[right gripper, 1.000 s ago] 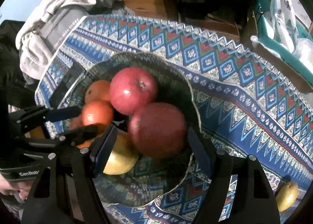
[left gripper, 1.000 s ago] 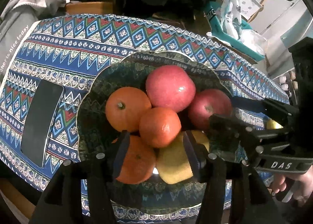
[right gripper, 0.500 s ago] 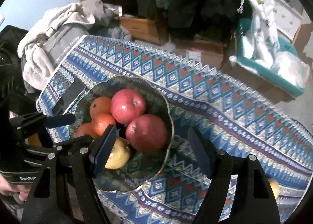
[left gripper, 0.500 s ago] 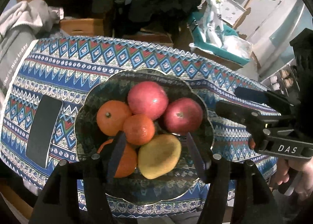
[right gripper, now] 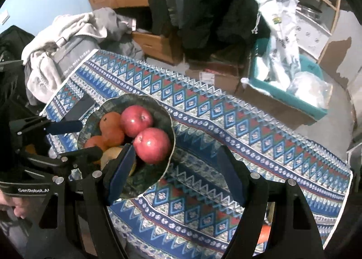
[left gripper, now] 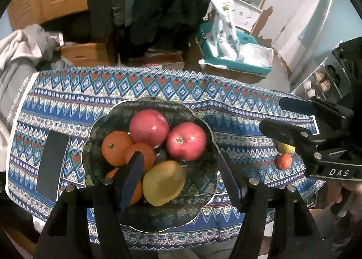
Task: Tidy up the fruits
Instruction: 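Withdraw both tools from the bowl toward the green pear and small orange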
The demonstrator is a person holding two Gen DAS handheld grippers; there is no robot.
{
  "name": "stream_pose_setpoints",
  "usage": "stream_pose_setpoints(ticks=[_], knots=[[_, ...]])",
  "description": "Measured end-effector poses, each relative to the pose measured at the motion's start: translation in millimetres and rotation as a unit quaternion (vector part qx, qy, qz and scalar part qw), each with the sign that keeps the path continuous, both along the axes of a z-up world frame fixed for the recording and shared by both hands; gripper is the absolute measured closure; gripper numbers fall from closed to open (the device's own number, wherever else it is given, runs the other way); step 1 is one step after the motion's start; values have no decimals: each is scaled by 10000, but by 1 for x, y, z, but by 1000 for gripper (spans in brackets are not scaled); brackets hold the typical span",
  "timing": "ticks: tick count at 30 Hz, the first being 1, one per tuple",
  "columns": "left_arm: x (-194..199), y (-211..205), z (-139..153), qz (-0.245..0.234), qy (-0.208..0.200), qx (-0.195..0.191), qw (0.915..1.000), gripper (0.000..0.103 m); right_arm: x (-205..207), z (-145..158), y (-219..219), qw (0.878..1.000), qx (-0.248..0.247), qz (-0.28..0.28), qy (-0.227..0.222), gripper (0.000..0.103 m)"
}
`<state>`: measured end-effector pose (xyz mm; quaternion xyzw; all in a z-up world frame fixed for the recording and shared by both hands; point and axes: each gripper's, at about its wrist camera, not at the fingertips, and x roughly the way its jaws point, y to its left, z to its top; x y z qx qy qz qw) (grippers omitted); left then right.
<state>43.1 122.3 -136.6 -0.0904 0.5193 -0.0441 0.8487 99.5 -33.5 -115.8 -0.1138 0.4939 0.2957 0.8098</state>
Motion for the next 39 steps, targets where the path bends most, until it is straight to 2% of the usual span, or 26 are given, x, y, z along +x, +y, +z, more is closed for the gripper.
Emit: stream_pose_setpoints(ticks=[5, 13, 23, 39], knots=[[-3, -15, 10, -144, -137, 186, 9996, 30, -8, 10, -11, 9999, 26, 13, -107, 26], [-2, -40, 20, -389, -218, 215, 9988, 29, -16, 18, -37, 9997, 6, -18, -239, 26], [3, -77, 29, -665, -294, 260, 9970, 29, -9, 19, -94, 9986, 39, -445, -267, 26], [16, -137, 25, -1090, -266, 426, 9928, 29, 1, -4, -180, 9942, -45, -1073, -4, 26]])
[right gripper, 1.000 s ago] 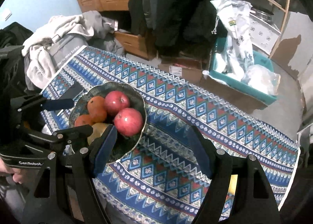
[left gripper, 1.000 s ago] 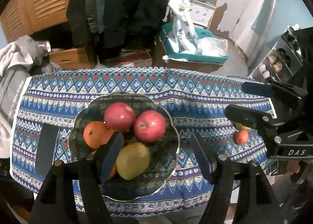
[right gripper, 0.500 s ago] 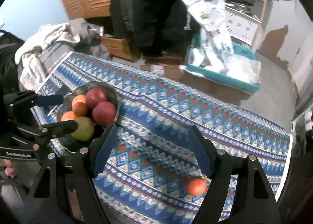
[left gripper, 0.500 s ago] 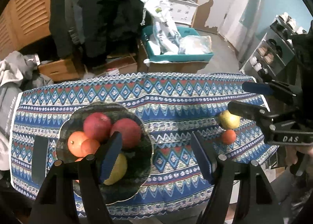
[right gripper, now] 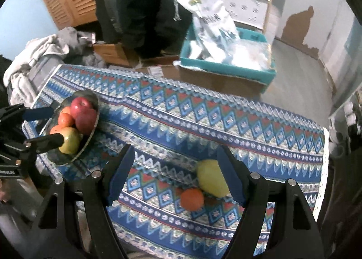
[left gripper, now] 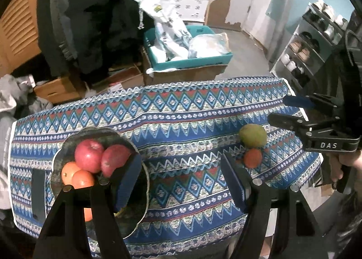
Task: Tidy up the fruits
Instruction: 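Withdraw both tools from the bowl toward the green pear and small orange, then grasp the small orange with the left tool while the right tool grasps the green pear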
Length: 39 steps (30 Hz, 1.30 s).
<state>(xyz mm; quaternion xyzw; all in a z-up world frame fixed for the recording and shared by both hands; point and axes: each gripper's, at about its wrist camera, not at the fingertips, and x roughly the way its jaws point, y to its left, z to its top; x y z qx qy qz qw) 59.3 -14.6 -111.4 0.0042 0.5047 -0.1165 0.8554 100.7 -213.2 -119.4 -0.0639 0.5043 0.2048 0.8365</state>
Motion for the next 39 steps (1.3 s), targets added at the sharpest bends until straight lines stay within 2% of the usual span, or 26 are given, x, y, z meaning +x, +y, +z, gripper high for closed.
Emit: stream_pose_setpoints(ticks=[10, 17, 32, 39], knots=[[12, -32, -19, -223, 169, 112, 9995, 29, 8, -27, -37, 9994, -78, -229, 256, 26], [24, -50, -41, -353, 368, 128, 9986, 29, 12, -51, -48, 9986, -183, -148, 482, 26], [47, -74, -84, -666, 593, 325, 9955, 29, 29, -106, -46, 9954, -367, 90, 878, 26], [57, -77, -109, -756, 743, 483, 9932, 29, 40, -129, -41, 9941, -510, 236, 931, 26]])
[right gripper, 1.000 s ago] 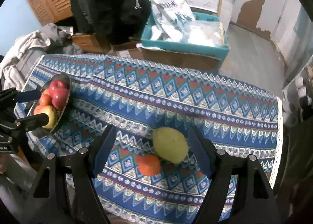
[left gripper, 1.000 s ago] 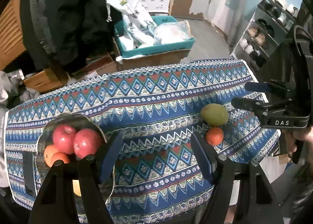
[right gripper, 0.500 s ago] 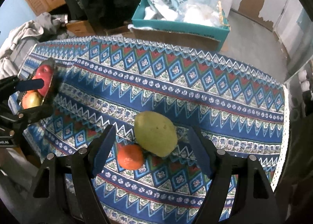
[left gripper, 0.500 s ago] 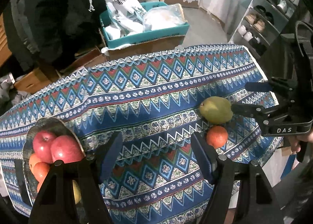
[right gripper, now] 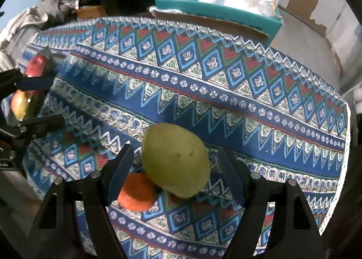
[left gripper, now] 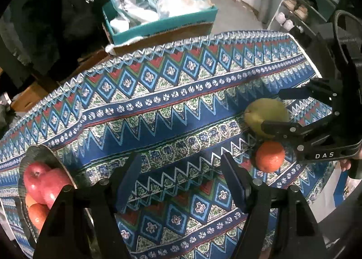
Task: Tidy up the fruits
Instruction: 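Grasp the small orange with the left tool while the right tool grasps the green pear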
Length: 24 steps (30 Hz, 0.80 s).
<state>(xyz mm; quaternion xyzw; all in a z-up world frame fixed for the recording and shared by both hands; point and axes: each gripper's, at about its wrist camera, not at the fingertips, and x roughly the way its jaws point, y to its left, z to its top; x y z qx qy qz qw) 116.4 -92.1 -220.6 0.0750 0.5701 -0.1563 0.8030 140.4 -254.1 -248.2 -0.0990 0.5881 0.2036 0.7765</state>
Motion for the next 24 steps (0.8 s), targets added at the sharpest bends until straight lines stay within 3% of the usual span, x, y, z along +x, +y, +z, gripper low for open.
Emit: stream_pose_setpoints(ticks=[8, 11, 20, 24], knots=[[9, -4, -11, 22, 197, -190, 9996, 29, 9, -23, -1, 9995, 64, -19, 298, 26], [11, -7, -12, 31, 266, -274, 9993, 29, 10, -28, -2, 9990, 184, -75, 395, 33], [7, -17, -9, 74, 411, -717, 9965, 29, 0, -15, -39, 9946, 274, -982, 204, 34], [1, -36, -9, -127, 435, -701, 9965, 29, -9, -7, -67, 9893, 380, -1400, 154, 34]])
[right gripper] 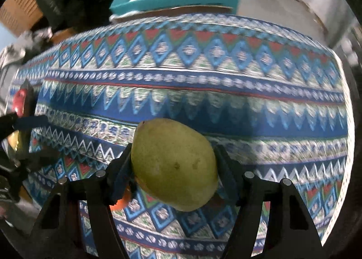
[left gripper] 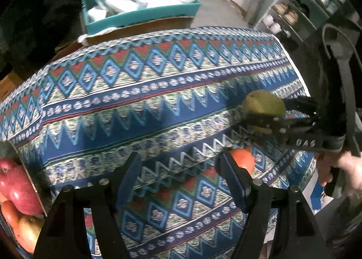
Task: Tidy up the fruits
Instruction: 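Grasp the small orange with the left tool while the right tool grasps the green pear, then lift and carry the orange with the left tool while the right tool carries the pear to the bowl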
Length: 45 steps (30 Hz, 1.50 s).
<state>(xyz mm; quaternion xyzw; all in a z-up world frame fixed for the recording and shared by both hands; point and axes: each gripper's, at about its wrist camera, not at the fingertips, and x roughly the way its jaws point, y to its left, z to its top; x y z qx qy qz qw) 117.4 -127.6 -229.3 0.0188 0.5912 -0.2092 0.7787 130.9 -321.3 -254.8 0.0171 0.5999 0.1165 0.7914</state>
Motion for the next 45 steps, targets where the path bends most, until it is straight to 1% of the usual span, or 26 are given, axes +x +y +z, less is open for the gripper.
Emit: stream_pose_setpoints(ticks=[2, 4, 6, 11, 18, 22, 26, 29, 30, 33, 37, 40, 45], knots=[[-4, -12, 1, -141, -32, 7, 9999, 29, -6, 3, -11, 9999, -5, -114, -20, 34], [-7, -21, 1, -245, -30, -5, 9997, 26, -16, 7, -21, 9997, 45, -224, -55, 34], [-11, -31, 0, -375, -49, 4, 9993, 25, -22, 10, -30, 9995, 105, -310, -47, 34], [-20, -56, -5, -709, -54, 156, 9974, 25, -39, 12, -43, 9991, 73, -414, -19, 34], [-24, -72, -20, -854, 58, 236, 9961, 25, -52, 11, -44, 9993, -62, -374, -2, 34], [-24, -78, -29, -955, 118, 296, 9949, 25, -53, 12, -45, 9991, 38, -433, -25, 34], [-25, -82, -33, -1045, 78, 332, 9939, 25, -52, 14, -47, 9989, 110, -446, -37, 34], [-25, -84, -37, -1096, 109, 337, 9933, 37, -50, 13, -46, 9988, 121, -464, -27, 34], [-26, -84, -38, -1114, 130, 342, 9931, 44, -50, 14, -46, 9988, 128, -468, -30, 34], [-29, -86, -39, -1192, 118, 307, 9923, 54, -49, 14, -45, 9988, 125, -464, -42, 34], [-33, -92, -37, -1306, -103, 439, 9904, 56, -47, 16, -42, 9990, 104, -427, -67, 34], [-33, -90, -32, -1250, -170, 419, 9911, 56, -46, 20, -40, 9990, 110, -405, -141, 34], [-31, -75, -19, -1099, -270, 333, 9930, 56, -46, 30, -36, 9988, 131, -368, -301, 34]])
